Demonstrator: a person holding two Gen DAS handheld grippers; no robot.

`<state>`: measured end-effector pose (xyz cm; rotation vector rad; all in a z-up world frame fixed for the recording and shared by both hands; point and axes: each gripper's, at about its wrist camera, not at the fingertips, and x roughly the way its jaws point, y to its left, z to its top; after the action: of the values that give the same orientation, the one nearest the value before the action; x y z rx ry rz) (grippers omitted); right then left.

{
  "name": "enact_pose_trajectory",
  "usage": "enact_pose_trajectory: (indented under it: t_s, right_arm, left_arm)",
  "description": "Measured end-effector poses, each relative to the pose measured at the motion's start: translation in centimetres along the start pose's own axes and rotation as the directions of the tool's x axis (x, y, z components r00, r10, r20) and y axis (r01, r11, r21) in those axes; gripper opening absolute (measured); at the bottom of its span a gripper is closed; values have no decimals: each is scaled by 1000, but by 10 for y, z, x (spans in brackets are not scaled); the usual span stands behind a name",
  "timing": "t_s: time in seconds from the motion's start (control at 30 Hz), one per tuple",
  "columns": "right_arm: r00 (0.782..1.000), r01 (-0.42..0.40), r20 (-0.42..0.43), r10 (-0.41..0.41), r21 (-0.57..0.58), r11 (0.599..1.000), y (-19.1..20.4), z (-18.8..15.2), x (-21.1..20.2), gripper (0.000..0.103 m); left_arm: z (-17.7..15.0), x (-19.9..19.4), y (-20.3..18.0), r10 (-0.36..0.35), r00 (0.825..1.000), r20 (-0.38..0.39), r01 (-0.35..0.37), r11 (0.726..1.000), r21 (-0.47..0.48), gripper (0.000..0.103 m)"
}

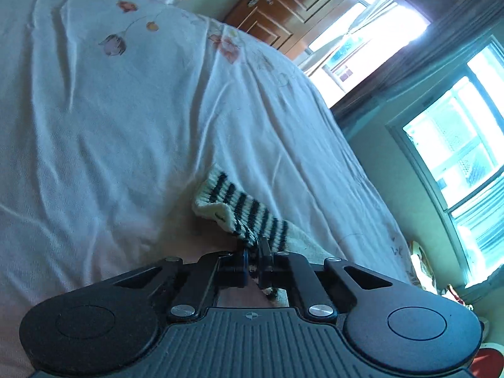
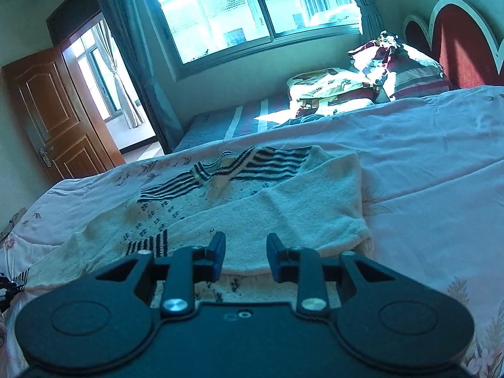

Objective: Fold small clothes
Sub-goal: 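Grasp the striped cuff of the other sleeve with the left gripper, then fold the sleeve across the body and open the left gripper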

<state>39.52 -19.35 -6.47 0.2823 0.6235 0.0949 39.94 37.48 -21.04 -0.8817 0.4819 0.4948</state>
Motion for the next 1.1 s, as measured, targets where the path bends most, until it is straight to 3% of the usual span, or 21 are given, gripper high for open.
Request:
enact_pose_trajectory:
  t_s: [0.1,0.2,0.33,0.5,0.63,0.73,0.77,0.8,0.83,0.87,0.9,0.93,1.03,1.1]
  right_arm:
    - [1000,3,7,-3,5,1000,-1,-1,0,29]
    - [1000,12,11,-12,22,1000,-7,-2,-2,29]
    - [999,27,23,-28,43,999,-18,-3,-10,29]
    - [997,60,37,-63,95,994,-48,-5,-29,29]
    - [994,92,40,-99,149,984,-78,-10,-44,29]
    - [993,106,37,-114,181,978,-96,-14,-52,30]
    - [993,104,36,-112,188,977,-99,-15,-54,31]
    - [994,99,34,-107,194,976,-102,-16,-54,33]
    - [995,89,32,-97,204,975,-105,-16,-54,38]
    - [996,74,30,-82,217,973,-107,-15,-53,42]
    - [997,56,31,-65,231,971,-108,-14,-51,48]
    - [999,26,37,-37,246,969,-107,-12,-48,49]
    - [998,-66,42,56,284,956,-95,-6,-34,48]
    - [989,-147,37,143,330,932,-86,-2,-17,48]
  left_arm:
    - [-7,-12,-46,-97,995,-15,98,987,130,5]
    - [-35,-9,-115,-186,979,-86,203,939,279,5]
    - [-102,-2,-219,-264,938,-223,340,822,457,5]
    - [-201,8,-312,-245,892,-379,440,661,608,5]
    - [-276,-8,-355,-196,864,-463,484,574,661,5]
    - [-315,-26,-361,-171,849,-500,509,522,685,5]
    - [-324,-27,-363,-162,839,-520,524,498,691,5]
    - [-336,-34,-363,-156,841,-519,526,466,712,6]
    - [-343,-41,-365,-165,856,-491,509,438,741,19]
    - [-347,-44,-365,-184,843,-506,533,413,738,34]
    - [-345,-48,-363,-206,817,-538,572,406,713,70]
    - [-340,-54,-361,-227,816,-532,575,416,704,84]
    - [-315,-79,-347,-271,860,-434,510,396,764,84]
    - [-288,-87,-326,-281,881,-381,471,451,758,84]
